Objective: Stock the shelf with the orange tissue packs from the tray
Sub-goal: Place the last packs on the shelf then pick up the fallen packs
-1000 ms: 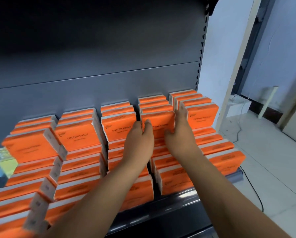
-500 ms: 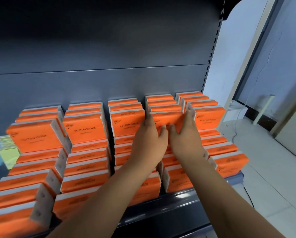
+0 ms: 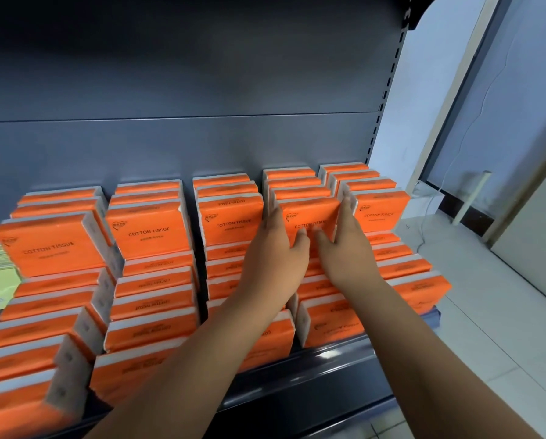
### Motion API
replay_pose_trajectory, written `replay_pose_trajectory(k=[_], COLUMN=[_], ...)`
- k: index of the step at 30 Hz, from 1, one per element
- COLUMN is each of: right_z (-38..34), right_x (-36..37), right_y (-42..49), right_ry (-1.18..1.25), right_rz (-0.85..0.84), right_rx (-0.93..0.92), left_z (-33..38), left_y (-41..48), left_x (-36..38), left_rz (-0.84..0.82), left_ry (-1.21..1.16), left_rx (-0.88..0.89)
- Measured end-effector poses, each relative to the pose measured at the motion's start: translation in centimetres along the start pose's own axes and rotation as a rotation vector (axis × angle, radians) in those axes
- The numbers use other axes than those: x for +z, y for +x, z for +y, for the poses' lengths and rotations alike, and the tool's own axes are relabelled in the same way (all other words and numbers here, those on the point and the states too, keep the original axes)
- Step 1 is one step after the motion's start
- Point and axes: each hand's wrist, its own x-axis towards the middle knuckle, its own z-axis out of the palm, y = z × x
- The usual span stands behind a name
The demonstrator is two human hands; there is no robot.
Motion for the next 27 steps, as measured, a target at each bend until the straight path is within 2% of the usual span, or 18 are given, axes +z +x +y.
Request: replay_pose_trajectory(k=[8, 14, 17, 21, 27], right_z=[-0.4, -1.4, -2.0, -3.2, -3.6], right_x=[0.1, -0.9, -1.3, -2.4, -5.9], right_y=[-0.5, -2.6, -3.2, -4.5, -7.3], right_ry=[-0.022, -0.030, -0.169, -0.256, -0.162], right_rz=[-0.008, 0.018, -0.006, -0.025, -0.072], right_rx=[0.008, 0.000, -0.044, -0.037, 0.004], left_z=[-0.3, 1.4, 1.8, 2.2, 4.8], left_y=[-0.5, -1.7, -2.4, -3.3, -6.3], left_x=[0.0, -2.0, -2.7, -3.5, -3.0], left_rz=[-0.020, 0.063, 0.042, 0.031, -0.017], left_ry=[0.047, 0.394, 0.492, 0.524, 0.544], left_rx=[0.033, 0.207, 0.225, 0.251, 0.311])
